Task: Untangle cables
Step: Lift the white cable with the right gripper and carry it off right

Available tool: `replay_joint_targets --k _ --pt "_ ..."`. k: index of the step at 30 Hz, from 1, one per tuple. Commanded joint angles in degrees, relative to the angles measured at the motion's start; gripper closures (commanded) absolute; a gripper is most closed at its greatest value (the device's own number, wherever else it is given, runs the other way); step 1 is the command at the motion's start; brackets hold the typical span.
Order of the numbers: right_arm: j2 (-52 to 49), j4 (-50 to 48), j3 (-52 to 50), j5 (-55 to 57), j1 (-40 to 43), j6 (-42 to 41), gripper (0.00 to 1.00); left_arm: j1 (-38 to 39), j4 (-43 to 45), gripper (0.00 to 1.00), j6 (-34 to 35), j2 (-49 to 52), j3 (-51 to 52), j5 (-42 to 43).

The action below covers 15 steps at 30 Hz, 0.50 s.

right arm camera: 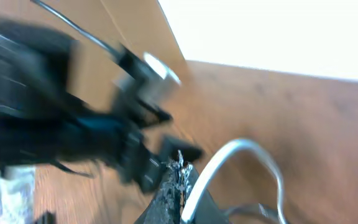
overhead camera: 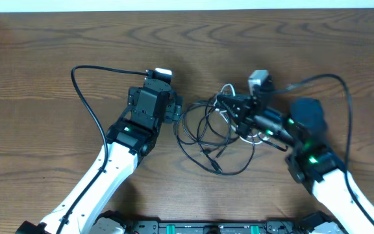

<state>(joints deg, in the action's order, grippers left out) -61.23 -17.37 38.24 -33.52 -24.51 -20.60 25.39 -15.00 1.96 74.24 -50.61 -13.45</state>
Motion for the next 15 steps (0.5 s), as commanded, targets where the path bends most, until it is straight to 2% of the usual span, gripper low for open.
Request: replay_joint_targets --k 1,7,15 --pt "6.4 -0.2 0.3 3.0 0.2 -1.3 0.99 -0.2 0.0 0.09 0.9 -0.5 -0.6 -0.5" --pt "11.3 -0.2 0.6 5.4 0.4 -2.5 0.99 -0.2 0.0 0.09 0.9 -0.5 -0.6 -0.5" --pt "11.9 -0.3 2.9 3.7 2.2 -7.3 0.99 -0.2 0.0 0.09 0.9 -0.5 -0.6 -0.5"
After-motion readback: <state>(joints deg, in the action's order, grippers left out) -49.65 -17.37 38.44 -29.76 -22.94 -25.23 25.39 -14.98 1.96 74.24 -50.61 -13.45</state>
